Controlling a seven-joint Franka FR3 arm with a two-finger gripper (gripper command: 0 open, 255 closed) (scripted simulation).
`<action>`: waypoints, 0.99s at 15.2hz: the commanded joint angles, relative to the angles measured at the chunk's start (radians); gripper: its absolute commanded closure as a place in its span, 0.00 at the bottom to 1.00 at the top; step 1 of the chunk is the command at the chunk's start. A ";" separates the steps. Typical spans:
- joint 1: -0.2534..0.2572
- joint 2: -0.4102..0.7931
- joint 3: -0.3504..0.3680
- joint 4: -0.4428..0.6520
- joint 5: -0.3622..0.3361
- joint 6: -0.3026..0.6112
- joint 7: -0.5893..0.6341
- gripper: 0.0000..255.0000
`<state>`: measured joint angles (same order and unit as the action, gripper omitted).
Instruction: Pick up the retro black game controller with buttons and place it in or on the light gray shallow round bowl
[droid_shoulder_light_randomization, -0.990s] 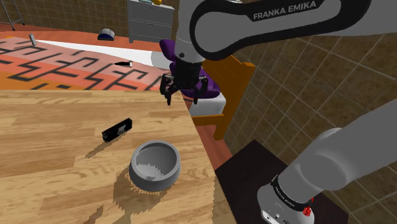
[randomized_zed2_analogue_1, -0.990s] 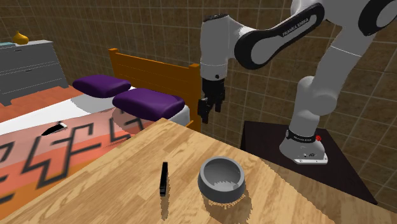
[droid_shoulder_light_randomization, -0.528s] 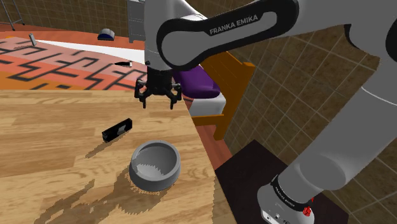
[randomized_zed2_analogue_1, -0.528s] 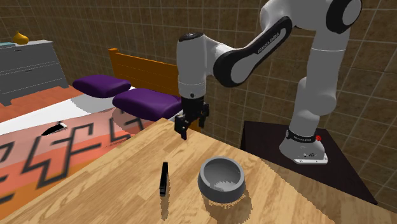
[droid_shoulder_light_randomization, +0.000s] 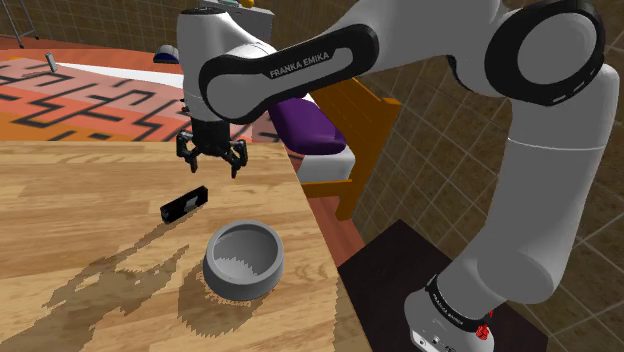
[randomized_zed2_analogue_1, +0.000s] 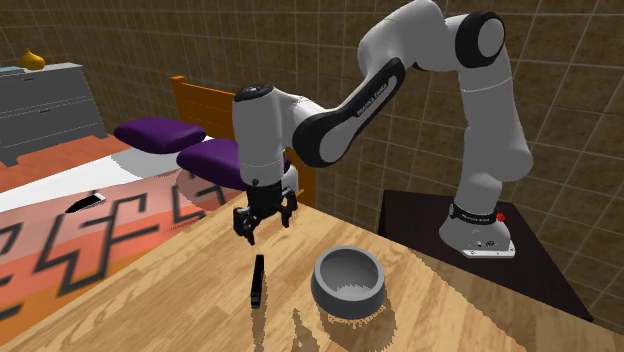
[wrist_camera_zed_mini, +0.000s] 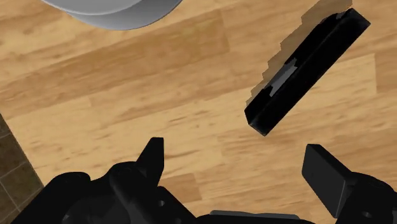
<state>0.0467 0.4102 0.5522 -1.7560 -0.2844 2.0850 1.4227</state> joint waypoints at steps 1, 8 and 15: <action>0.049 0.099 -0.027 0.106 -0.044 -0.017 0.065 0.00; 0.076 0.173 -0.055 0.137 -0.076 0.022 0.099 0.00; 0.079 0.190 -0.062 0.128 -0.086 0.047 0.105 0.00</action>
<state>0.1256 0.6005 0.4903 -1.6277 -0.3702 2.1315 1.5279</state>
